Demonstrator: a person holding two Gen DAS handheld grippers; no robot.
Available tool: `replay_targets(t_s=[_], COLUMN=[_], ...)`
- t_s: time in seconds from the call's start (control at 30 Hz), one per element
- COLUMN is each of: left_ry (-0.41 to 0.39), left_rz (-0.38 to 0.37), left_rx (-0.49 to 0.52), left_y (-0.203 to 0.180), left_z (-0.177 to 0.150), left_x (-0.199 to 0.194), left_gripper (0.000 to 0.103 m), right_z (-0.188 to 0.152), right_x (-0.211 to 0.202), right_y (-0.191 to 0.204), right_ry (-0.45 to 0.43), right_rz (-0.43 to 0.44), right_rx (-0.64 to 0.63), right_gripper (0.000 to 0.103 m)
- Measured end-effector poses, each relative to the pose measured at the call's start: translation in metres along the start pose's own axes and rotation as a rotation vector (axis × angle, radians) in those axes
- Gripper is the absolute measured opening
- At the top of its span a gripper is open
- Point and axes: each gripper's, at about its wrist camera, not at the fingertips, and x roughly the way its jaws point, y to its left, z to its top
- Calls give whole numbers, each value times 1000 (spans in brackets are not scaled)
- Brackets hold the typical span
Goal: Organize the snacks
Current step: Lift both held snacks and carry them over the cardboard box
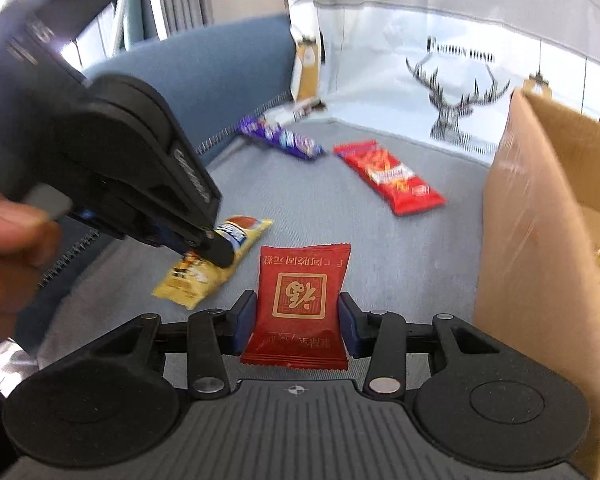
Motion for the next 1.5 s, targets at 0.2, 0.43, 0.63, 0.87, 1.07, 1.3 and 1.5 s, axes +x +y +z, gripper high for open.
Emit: replay_targets(t_s=[0.2, 0.43, 0.63, 0.87, 1.07, 1.3, 1.5], left_ry=[-66, -107, -129, -164, -214, -245, -271], left_rz=[-2, -6, -29, -59, -69, -103, -129], left_rx=[14, 33, 38, 51, 78, 102, 119], left_y=[-7, -16, -24, -34, -47, -62, -74], left_z=[-3, -1, 2, 5, 8, 8, 7], left_x=[-15, -20, -21, -25, -29, -32, -36], left_gripper=[8, 8, 8, 8, 8, 8, 8], right_z=[8, 18, 26, 32, 37, 36, 33], right_x=[-31, -61, -80, -97, -108, -119, -126], right_y=[3, -2, -17, -30, -41, -54, -66], right_ry=[-94, -158, -200, -241, -267, -278, -284], right_rz=[-7, -30, -49, -61, -73, -97, -125], right_rx=[-57, -114, -98, -87, -79, -67, -65], right_gripper=[45, 45, 45, 45, 45, 45, 45])
